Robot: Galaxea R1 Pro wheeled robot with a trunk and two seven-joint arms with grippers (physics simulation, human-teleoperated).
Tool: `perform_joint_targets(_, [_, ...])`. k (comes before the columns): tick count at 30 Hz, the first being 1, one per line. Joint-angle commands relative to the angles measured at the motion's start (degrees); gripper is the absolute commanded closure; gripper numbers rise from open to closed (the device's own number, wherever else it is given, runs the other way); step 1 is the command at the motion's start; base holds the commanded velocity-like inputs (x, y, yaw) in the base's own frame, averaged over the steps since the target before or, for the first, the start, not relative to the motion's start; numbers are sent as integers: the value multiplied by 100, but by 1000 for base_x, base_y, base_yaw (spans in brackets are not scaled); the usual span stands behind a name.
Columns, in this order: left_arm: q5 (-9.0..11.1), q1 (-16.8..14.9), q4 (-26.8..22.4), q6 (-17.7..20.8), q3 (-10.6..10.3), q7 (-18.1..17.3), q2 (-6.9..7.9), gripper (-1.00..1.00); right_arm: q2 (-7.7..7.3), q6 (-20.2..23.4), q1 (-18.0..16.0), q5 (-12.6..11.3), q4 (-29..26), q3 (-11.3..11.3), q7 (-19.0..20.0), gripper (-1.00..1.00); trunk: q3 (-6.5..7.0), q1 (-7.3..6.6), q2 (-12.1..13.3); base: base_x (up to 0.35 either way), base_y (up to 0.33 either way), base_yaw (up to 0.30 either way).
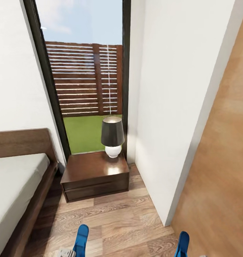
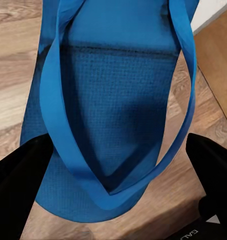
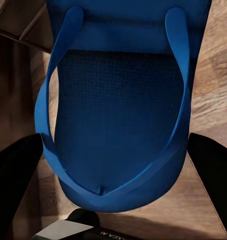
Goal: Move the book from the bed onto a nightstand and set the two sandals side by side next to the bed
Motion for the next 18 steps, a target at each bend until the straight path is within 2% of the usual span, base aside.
perform_joint_targets(1, [-57, -4, 2, -32, 55, -9, 1, 100, 0, 29, -3, 2, 0, -38, 23, 100, -6, 3, -3, 328, -74, 79])
perform_joint_targets(5, [-57, -3, 4, -32, 55, -9, 1, 100, 0, 29, -3, 2, -2, -38, 23, 100, -6, 3, -3, 326, -79, 137])
perform_joint_targets(15, [-57, -3, 4, -34, 55, -9, 1, 100, 0, 29, -3, 1, 0, -38, 23, 100, -6, 3, -3, 308, -113, 18])
perform_joint_targets(18, [-57, -3, 3, -33, 58, -9, 1, 100, 0, 29, -3, 1, -1, -38, 23, 100, -6, 3, -3, 263, -124, 140])
